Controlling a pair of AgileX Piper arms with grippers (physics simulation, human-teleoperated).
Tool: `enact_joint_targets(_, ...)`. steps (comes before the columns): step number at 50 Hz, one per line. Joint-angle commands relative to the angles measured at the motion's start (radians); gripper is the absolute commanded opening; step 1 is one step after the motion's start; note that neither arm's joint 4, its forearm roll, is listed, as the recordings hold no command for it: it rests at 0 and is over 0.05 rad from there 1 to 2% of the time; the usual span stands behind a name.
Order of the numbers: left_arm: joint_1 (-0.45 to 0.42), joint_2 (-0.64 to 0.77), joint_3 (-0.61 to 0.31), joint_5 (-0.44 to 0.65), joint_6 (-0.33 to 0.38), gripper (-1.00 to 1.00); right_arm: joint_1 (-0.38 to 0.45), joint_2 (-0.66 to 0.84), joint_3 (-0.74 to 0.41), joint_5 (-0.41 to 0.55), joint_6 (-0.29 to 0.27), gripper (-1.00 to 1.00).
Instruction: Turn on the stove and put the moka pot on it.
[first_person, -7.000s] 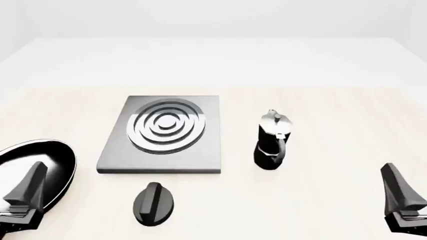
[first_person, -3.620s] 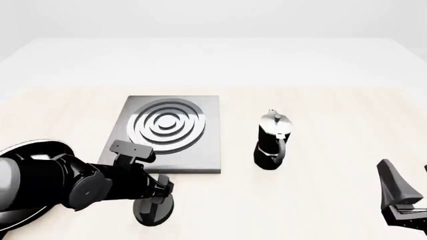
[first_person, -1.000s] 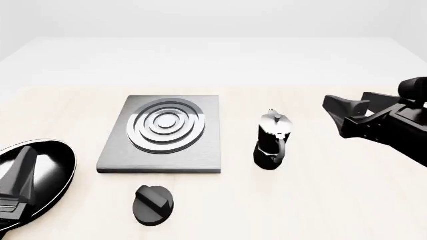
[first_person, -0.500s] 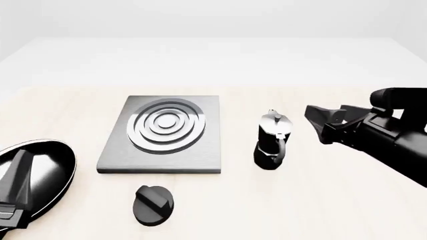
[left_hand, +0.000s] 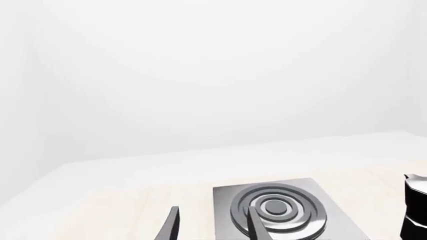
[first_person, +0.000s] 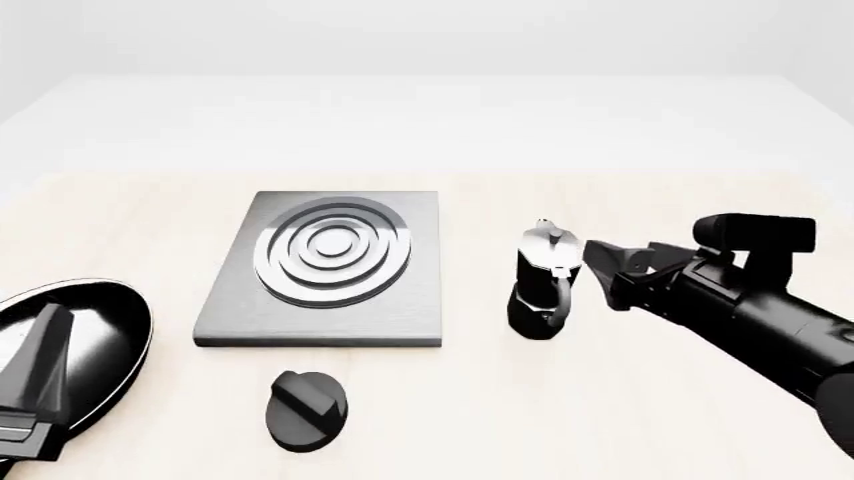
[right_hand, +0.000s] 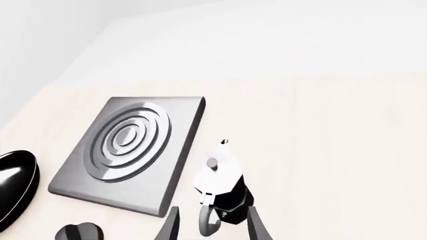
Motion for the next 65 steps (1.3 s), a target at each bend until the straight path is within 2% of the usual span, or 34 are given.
enact_joint_targets(1,-0.005,0.0,0.0,0.005,0.0,1.0,0.009,0.06,0.046,-0.097,0.037,1.0)
enact_joint_targets(25,-0.009,0.0,0.0,0.009,0.004,1.0,0.034,0.222,0.076,-0.254,0.06,1.0)
enact_joint_targets(65,-0.009,0.0,0.0,0.023,-0.004,1.0,0.057,0.384,0.063,-0.376,0.103,1.0)
